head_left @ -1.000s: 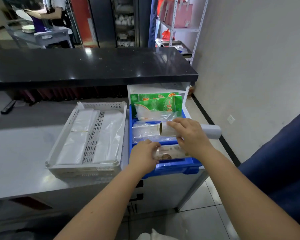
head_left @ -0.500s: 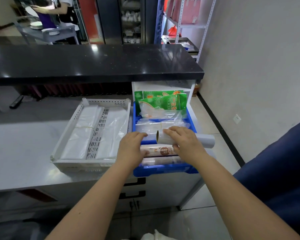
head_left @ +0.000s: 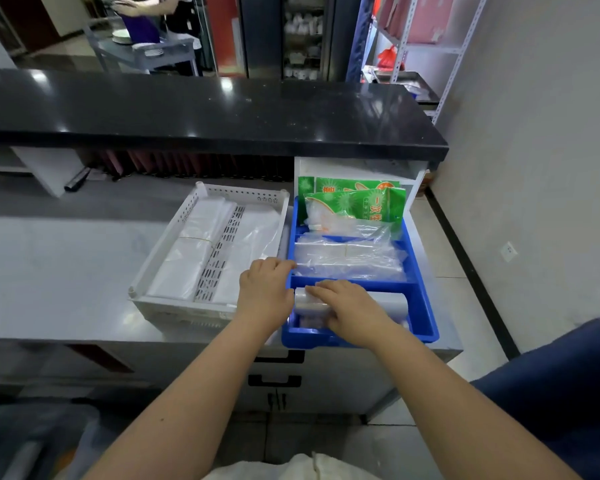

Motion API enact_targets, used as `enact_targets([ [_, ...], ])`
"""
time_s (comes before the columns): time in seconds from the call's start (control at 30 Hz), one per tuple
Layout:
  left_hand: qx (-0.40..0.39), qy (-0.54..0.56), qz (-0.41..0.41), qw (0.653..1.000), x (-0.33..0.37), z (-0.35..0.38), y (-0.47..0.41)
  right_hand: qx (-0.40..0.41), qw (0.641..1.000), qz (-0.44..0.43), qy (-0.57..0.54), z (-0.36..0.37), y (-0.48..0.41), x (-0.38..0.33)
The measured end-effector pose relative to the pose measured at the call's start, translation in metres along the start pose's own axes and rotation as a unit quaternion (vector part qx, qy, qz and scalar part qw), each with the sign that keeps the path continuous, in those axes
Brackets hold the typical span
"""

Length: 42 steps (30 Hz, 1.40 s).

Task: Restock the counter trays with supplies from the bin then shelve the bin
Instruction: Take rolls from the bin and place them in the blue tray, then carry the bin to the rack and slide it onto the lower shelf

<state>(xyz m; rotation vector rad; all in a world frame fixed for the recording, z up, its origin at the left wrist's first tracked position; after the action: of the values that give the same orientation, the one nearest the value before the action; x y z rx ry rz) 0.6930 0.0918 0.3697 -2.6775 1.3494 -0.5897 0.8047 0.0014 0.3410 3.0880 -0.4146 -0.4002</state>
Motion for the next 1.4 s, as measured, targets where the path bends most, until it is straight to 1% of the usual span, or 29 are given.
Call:
enact_targets([
  [0.1, -0.006, 0.001, 0.0, 1.0, 0.008, 0.002, -0.001, 0.014, 0.999, 0.016, -0.033, -0.015, -0.003, 0.006],
  [0.17, 0.006, -0.002, -0.003, 1.0, 0.009, -0.004, -0.003, 0.036, 0.997, 0.031, -0.054, -0.028, -0.007, 0.012],
  [0.27, 0.032, -0.005, -0.019, 0.999, 0.005, -0.02, -0.003, 0.059, 0.996, 0.02, -0.067, -0.046, -0.016, 0.009],
  [0.4, 0.056, -0.026, -0.054, 0.997, -0.012, -0.044, 0.01, 0.085, 0.993, -0.023, -0.082, -0.063, -0.033, -0.024],
  [0.6, 0.1, -0.063, -0.151, 0.981, -0.064, -0.085, 0.065, 0.086, 0.983, -0.129, -0.093, -0.062, -0.044, -0.103],
  [0.7, 0.105, -0.069, -0.213, 0.969, -0.092, -0.108, 0.111, 0.081, 0.977, -0.172, -0.097, -0.056, -0.034, -0.151],
  [0.9, 0.123, -0.069, -0.288, 0.947, -0.143, -0.156, 0.219, 0.078, 0.963, -0.239, -0.092, -0.039, 0.005, -0.259],
  [1.1, 0.146, -0.092, -0.298, 0.939, -0.197, -0.205, 0.353, 0.086, 0.954, -0.27, -0.102, 0.002, 0.062, -0.391],
  [1.27, 0.096, -0.099, -0.324, 0.936, -0.255, -0.22, 0.477, 0.07, 0.954, -0.266, -0.116, 0.071, 0.117, -0.487],
  [1.4, 0.086, -0.078, -0.332, 0.936, -0.287, -0.226, 0.535, 0.03, 0.96, -0.25, -0.118, 0.113, 0.144, -0.539],
])
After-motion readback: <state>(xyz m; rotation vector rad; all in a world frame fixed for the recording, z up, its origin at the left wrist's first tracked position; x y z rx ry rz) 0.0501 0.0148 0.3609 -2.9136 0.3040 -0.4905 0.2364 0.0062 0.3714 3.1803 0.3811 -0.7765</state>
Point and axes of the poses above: each hand's wrist, its own y-axis away from the middle knuckle, its own z-axis out of the palm, x = y × z, the point moved 7 cm from there along -y, towards the middle knuckle, and after that the axes turned 12 degrees about z, right-handed, at the moved point
